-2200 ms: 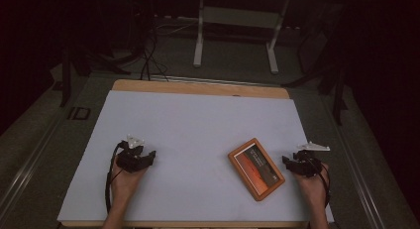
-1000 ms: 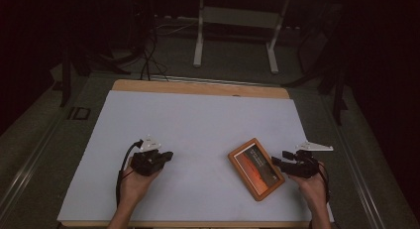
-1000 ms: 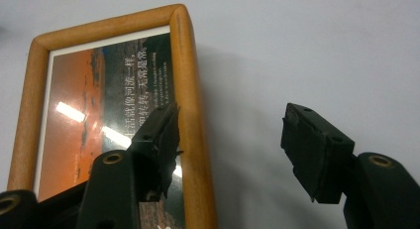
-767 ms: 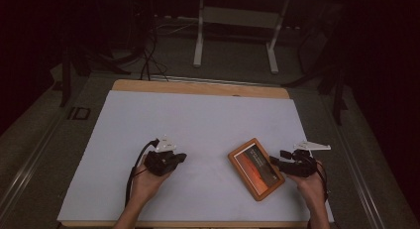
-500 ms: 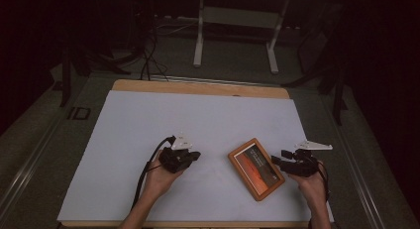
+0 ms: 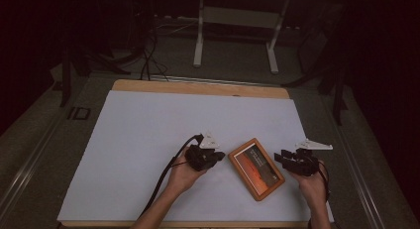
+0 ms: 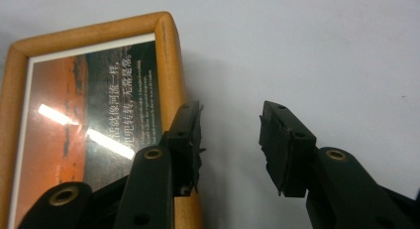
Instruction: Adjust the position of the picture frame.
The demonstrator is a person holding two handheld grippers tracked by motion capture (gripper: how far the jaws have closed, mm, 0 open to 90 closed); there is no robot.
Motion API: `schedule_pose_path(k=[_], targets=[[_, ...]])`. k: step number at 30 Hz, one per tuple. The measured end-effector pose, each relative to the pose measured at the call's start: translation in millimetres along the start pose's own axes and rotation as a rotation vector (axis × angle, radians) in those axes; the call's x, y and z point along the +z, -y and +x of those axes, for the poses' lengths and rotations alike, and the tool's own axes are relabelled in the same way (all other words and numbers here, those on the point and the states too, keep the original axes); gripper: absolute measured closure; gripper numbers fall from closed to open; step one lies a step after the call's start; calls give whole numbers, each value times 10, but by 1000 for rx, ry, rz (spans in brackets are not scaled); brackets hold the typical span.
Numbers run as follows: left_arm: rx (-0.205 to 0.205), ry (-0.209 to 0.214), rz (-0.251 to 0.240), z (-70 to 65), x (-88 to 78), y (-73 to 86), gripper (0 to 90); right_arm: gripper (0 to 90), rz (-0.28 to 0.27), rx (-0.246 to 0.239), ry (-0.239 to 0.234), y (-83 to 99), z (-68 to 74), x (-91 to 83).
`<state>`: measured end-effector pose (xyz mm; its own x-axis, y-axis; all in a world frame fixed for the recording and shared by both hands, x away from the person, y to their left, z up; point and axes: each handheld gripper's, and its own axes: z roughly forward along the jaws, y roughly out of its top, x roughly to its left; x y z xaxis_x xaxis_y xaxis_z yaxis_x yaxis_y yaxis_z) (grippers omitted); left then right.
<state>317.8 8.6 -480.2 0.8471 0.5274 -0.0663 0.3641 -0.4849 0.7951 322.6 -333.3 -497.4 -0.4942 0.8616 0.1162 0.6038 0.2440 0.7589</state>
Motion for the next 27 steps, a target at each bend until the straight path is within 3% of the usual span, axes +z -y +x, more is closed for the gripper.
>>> schedule_pose_path(k=[11, 13, 17, 20, 27], targets=[[35, 85, 20, -299, 378, -124, 893, 548, 4, -9, -22, -9, 30, 22], [47, 91, 29, -346, 422, -118, 892, 519, -1, -6, -57, -12, 29, 18], [57, 87, 40, -411, 427, -68, 891, 511, -3, -14, -77, -17, 45, 18], [39, 87, 46, -406, 387, -7, 870, 509, 0, -15, -88, -17, 55, 26], [-36, 40, 53, -370, 339, 93, 640, 484, 11, -29, -125, -22, 97, 63]])
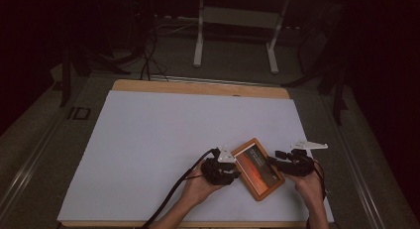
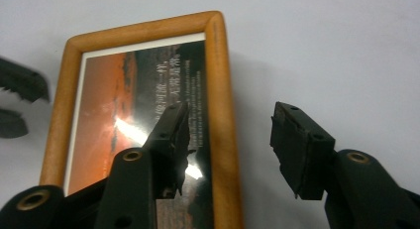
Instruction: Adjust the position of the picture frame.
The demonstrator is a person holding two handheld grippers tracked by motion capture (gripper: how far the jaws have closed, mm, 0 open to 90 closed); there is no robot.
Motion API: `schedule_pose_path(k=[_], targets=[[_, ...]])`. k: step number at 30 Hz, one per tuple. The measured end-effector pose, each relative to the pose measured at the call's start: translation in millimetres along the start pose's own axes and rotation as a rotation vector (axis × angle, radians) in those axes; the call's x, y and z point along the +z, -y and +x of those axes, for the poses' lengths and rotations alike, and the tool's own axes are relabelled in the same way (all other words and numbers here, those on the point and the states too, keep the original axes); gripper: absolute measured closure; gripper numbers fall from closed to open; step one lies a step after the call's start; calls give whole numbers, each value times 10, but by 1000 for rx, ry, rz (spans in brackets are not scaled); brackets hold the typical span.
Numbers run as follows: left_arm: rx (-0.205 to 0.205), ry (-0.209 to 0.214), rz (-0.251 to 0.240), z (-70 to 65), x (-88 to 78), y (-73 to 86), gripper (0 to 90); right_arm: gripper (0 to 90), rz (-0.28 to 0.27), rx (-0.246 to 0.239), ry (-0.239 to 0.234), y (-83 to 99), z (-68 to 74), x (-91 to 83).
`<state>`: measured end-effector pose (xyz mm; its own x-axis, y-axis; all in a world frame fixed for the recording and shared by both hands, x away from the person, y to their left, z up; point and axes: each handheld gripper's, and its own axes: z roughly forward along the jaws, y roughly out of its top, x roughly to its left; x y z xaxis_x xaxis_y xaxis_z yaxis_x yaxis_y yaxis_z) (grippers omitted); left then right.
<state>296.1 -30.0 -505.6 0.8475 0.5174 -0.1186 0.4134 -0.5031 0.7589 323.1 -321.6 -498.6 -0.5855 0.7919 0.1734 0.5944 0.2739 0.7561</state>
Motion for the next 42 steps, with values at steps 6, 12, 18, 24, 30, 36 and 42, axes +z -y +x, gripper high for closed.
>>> schedule_pose_path(k=[6, 12, 18, 24, 30, 36, 42], targets=[[-87, -37, 34, 64, 86, 30, 520, 451, 20, -20, -18, -5, 35, 63], [-182, 33, 34, 109, 178, 28, 375, 428, 40, -21, -48, 2, 38, 126], [-270, 115, 29, 182, 249, 2, 332, 388, 44, -5, -104, 7, 26, 169], [-280, 143, 32, 216, 271, -8, 325, 331, 70, 17, -146, 5, -14, 256], [-314, 172, 39, 235, 312, -29, 305, 284, 94, 36, -192, 2, -52, 302], [-351, 188, 32, 275, 338, -49, 314, 272, 98, 53, -214, 13, -85, 318], [-375, 190, 23, 302, 335, -64, 344, 277, 97, 80, -236, 26, -129, 323]])
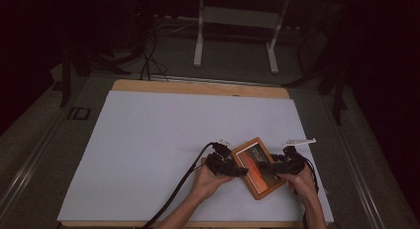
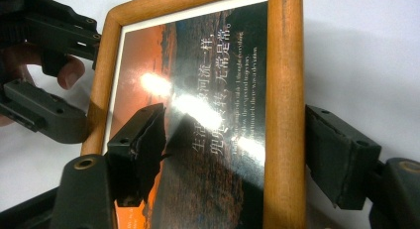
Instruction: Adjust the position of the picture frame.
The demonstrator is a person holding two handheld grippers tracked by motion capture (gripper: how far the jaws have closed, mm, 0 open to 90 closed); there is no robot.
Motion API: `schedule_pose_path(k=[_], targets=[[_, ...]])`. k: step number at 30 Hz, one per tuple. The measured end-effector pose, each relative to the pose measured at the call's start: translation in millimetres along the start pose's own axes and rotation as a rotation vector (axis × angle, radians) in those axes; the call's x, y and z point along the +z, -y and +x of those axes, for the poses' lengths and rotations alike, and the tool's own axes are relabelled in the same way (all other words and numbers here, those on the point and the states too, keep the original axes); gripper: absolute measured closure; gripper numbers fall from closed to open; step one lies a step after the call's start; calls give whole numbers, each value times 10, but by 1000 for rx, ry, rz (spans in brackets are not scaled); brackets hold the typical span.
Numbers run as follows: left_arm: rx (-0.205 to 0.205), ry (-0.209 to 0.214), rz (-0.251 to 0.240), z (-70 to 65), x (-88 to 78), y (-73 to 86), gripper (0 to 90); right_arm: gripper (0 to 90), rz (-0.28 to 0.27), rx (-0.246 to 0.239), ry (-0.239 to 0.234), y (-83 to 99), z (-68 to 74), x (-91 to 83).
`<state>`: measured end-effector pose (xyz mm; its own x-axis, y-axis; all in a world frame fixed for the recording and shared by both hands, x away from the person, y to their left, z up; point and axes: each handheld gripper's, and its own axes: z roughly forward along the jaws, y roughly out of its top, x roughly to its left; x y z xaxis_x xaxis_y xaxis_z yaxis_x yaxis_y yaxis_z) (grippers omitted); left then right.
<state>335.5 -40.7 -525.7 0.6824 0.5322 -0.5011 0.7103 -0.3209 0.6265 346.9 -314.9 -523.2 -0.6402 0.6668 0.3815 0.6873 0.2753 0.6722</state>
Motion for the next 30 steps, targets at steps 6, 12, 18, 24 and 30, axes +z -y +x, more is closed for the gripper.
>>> schedule_pose_path(k=[6, 12, 18, 24, 30], targets=[[36, 5, -28, -84, -88, -42, 414, 339, -37, 4, -11, 4, -10, -102], [74, 25, -64, -198, -193, -72, 505, 405, -88, 1, -46, 24, -16, -265], [50, 106, -59, -220, -304, -101, 605, 458, -125, -36, -69, 28, 17, -410], [61, 180, -89, -266, -425, -108, 684, 483, -174, -58, -92, -1, 89, -526], [99, 106, -132, -268, -591, -137, 694, 520, -218, -114, -83, -68, 225, -564]])
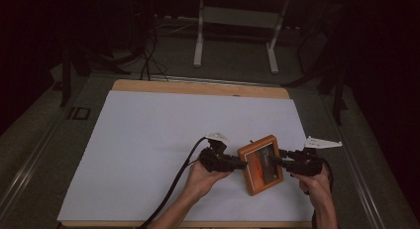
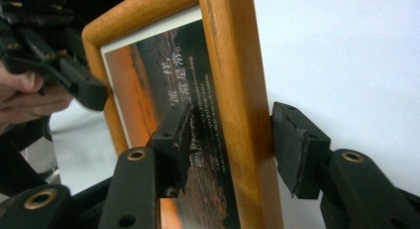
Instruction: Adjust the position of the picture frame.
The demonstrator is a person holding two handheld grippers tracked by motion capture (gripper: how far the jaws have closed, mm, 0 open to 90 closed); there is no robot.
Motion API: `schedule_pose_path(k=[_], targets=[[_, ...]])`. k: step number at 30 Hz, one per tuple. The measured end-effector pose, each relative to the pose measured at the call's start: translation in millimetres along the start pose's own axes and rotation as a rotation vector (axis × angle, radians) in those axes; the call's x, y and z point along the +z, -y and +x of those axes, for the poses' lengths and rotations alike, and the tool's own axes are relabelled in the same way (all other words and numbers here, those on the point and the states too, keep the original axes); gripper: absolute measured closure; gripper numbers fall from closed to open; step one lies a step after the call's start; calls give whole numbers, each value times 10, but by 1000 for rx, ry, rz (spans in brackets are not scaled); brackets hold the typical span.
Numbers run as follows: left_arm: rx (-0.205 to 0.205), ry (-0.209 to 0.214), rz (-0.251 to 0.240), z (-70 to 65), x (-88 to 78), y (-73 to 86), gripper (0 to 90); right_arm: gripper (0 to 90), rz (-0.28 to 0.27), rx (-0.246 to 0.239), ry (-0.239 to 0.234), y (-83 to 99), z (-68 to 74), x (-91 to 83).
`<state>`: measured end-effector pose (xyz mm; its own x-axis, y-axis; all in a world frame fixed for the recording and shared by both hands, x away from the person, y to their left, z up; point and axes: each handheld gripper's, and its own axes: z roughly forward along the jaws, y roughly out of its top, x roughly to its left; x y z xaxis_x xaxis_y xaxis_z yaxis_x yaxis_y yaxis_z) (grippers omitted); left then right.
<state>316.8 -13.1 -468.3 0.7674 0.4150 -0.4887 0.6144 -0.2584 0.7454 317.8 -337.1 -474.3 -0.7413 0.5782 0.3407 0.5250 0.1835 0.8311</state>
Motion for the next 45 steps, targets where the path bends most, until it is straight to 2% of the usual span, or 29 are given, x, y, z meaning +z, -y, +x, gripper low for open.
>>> schedule_pose_path(k=[5, 8, 13, 16, 19, 23, 27, 34, 37, 45], targets=[[-3, -34, -59, 93, -205, 7, 693, 564, 36, -76, 30, -101, 176, 118], [9, -56, -85, 112, -342, 6, 693, 580, 36, -106, 34, -147, 273, 201], [40, -97, -112, 113, -556, 26, 693, 590, 23, -124, 24, -213, 403, 336], [39, -118, -128, 138, -668, 54, 693, 595, 23, -129, 22, -248, 480, 427], [32, -128, -140, 162, -736, 76, 692, 601, 25, -124, 18, -263, 523, 487], [17, -147, -156, 215, -869, 127, 692, 623, 31, -101, -23, -262, 570, 616], [2, -155, -172, 251, -965, 196, 692, 626, 37, -85, -40, -257, 628, 718], [-30, -164, -221, 335, -1145, 290, 690, 631, 45, -67, -38, -283, 785, 884], [-30, -176, -231, 351, -1198, 295, 689, 632, 45, -55, -38, -287, 833, 938], [-44, -183, -261, 394, -1232, 340, 688, 631, 19, -26, -25, -291, 884, 1010]])
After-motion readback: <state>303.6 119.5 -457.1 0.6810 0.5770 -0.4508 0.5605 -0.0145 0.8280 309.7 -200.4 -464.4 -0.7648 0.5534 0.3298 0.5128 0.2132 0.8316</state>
